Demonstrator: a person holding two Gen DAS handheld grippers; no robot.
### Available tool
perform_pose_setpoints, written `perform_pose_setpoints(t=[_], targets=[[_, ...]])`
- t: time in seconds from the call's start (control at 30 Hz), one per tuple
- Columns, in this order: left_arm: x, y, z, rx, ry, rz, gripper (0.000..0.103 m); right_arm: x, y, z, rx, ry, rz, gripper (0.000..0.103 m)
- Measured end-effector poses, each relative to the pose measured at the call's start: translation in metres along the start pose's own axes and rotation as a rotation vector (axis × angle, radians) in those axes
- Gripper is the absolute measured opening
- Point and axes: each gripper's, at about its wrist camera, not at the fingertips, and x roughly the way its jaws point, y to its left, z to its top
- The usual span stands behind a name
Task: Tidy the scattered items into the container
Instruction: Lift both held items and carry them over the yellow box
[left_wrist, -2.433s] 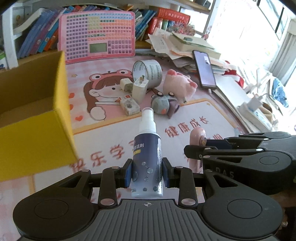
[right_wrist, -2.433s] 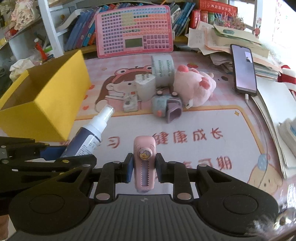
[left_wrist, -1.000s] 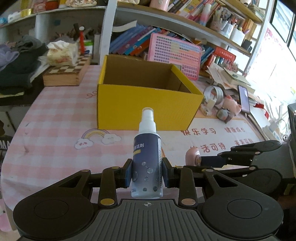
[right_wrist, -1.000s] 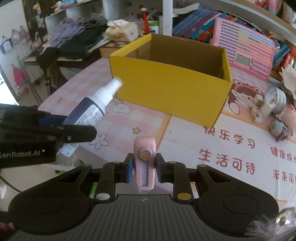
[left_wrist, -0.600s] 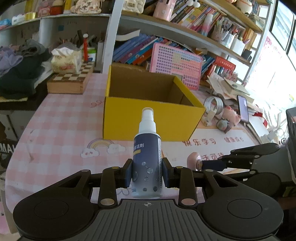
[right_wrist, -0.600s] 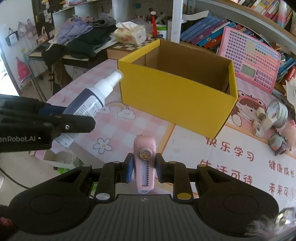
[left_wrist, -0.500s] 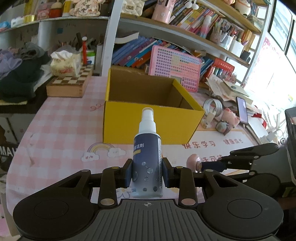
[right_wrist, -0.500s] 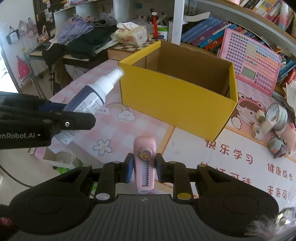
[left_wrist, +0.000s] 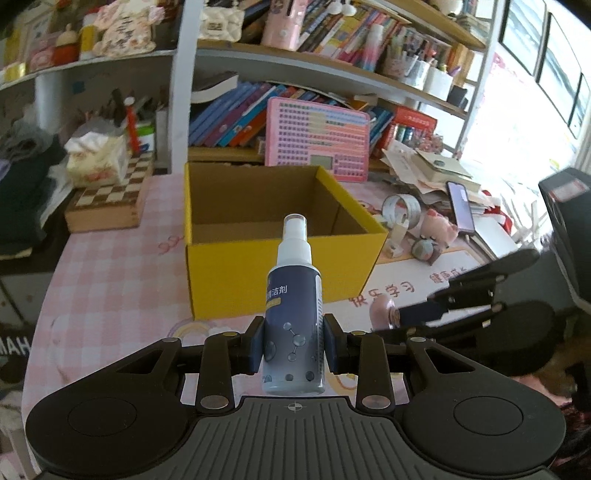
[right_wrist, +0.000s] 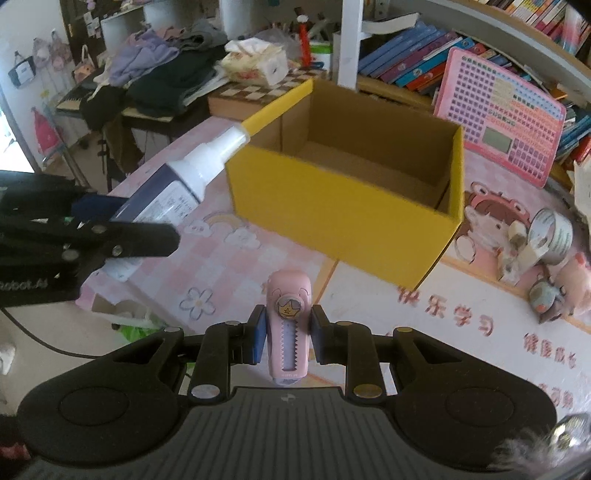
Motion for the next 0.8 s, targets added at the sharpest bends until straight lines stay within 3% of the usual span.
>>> perform_pose_setpoints(t=[0.23,0.8], targets=[[0.011,-0.003,0.021,0.106,0.017,0.028,0.031,-0.012,-0.013,0.026,-0.101,-0.023,-0.024,0.023],[0.052,-0.001,0.096,0.224,0.03,0.066,0.031,-0.004,-0.054,0.097,-0.208,-0.08,-0.05,0.023]])
